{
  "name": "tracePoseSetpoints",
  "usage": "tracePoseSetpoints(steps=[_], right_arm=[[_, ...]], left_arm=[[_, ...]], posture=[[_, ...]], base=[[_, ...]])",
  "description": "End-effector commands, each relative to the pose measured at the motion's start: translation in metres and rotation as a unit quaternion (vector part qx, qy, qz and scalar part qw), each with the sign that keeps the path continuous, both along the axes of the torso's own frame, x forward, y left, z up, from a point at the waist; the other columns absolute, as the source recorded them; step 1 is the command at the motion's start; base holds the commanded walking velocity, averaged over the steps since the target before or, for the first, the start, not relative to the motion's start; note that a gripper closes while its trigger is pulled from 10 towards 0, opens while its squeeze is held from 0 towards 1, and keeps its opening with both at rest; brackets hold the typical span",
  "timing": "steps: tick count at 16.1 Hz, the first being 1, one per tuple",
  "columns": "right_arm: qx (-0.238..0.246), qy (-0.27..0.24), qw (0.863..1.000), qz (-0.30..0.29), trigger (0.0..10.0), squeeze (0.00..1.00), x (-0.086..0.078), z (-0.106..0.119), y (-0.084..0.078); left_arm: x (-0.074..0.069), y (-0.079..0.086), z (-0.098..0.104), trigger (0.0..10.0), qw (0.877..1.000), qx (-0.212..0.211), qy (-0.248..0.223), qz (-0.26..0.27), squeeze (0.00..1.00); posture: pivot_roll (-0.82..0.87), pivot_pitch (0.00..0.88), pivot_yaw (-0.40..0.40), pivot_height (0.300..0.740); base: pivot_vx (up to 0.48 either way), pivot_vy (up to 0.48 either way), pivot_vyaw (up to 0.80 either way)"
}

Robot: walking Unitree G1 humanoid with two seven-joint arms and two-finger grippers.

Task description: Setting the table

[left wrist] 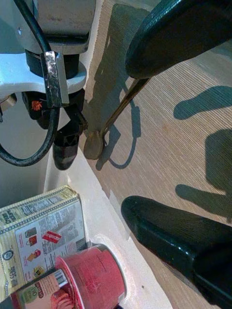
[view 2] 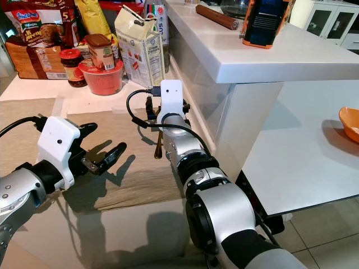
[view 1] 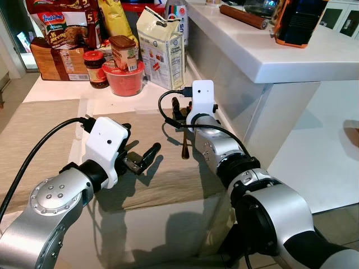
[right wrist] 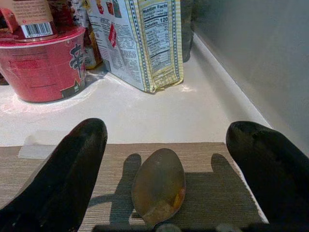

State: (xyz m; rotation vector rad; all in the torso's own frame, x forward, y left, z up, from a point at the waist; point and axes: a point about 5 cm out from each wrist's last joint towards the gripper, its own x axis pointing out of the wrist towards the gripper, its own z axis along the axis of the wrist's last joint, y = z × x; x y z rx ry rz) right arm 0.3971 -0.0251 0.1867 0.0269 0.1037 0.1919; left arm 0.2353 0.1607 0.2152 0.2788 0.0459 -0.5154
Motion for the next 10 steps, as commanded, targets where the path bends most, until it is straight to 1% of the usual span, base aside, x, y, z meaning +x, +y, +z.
tracePoseSetpoints(steps=[1,6,10], right_arm=[[0.009,0.018,1.000,-0.010,10.0,0.00,0.001,-0.002,-0.003],[0.054,0.080,0.995,-0.014,10.0,0.00,-0.004,-0.018,0.001],[0.061,0.099,0.993,-0.007,10.0,0.00,-0.006,-0.025,0.003]], left_arm=[[-0.002,-0.003,0.002,10.0,1.000,0.005,-0.001,-0.014,0.00],[-0.003,-0.003,0.002,10.0,1.000,0.008,-0.001,-0.016,0.00],[-0.004,-0.003,0.003,10.0,1.000,0.008,0.000,-0.016,0.00]], posture=[[0.18,0.000,-0.046,0.736],[0.19,0.000,-0.044,0.736],[0.19,0.000,-0.044,0.736]], base=[[0.000,0.000,0.00],[0.000,0.000,0.00],[0.000,0.000,0.00]])
